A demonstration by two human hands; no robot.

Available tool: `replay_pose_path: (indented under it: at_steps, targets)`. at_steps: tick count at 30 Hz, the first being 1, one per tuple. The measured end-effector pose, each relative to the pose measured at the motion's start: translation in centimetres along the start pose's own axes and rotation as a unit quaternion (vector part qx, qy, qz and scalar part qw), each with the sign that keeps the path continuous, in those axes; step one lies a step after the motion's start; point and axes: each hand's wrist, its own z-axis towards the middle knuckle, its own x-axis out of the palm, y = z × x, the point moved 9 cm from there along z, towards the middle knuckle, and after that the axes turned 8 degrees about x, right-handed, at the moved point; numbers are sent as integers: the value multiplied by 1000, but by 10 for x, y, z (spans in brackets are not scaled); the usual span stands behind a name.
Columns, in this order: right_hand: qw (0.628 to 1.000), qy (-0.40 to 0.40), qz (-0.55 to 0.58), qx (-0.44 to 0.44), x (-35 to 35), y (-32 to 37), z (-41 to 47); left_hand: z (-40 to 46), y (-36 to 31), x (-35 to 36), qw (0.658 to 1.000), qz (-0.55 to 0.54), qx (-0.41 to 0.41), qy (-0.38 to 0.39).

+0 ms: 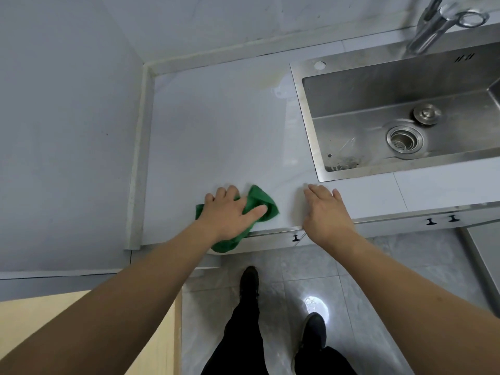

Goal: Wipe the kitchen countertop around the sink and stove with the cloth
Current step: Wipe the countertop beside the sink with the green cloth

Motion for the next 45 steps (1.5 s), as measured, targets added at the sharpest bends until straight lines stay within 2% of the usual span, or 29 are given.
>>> replay_pose_path:
  at_steps: [7, 13, 15, 17, 19, 26, 29, 32, 36, 40, 43, 45]
  targets:
    - [1000, 6, 3, 4, 3, 2, 0, 0, -26, 18, 997, -32, 74, -10]
    - [1000, 7, 2, 13, 6, -2, -1, 11, -51, 3, 976, 115, 178, -58]
    - [1000, 1, 4, 12, 6, -2, -1, 21, -44, -2, 974, 156, 148, -76]
    - [1000, -5, 6, 10, 7, -2, -2, 36, -25, -17, 985, 125, 68, -98]
    - [1000, -10, 11, 7, 8, -2, -3, 48, -11, -27, 993, 61, 27, -97]
    - [996, -62, 55, -30, 6, 8, -6, 25, -15, 0, 989, -77, 109, -60]
    - [996, -76, 32, -45, 5, 17, -8, 8, -23, 5, 974, -9, 175, -144]
    - [996, -51, -11, -67, 8, 36, -5, 3, -14, 0, 959, -56, 176, -213]
    - [992, -26, -65, -103, 19, 58, 3, 10, -7, -1, 951, -101, 177, -234]
    - [993, -33, -82, -72, 18, 62, 30, 34, -7, -12, 942, -90, 222, -233]
    - [994, -60, -83, -41, 4, 59, 59, 66, -6, -35, 940, -34, 250, -229]
    - [994, -71, -80, -35, -8, 56, 78, 81, -7, -52, 939, 35, 240, -245]
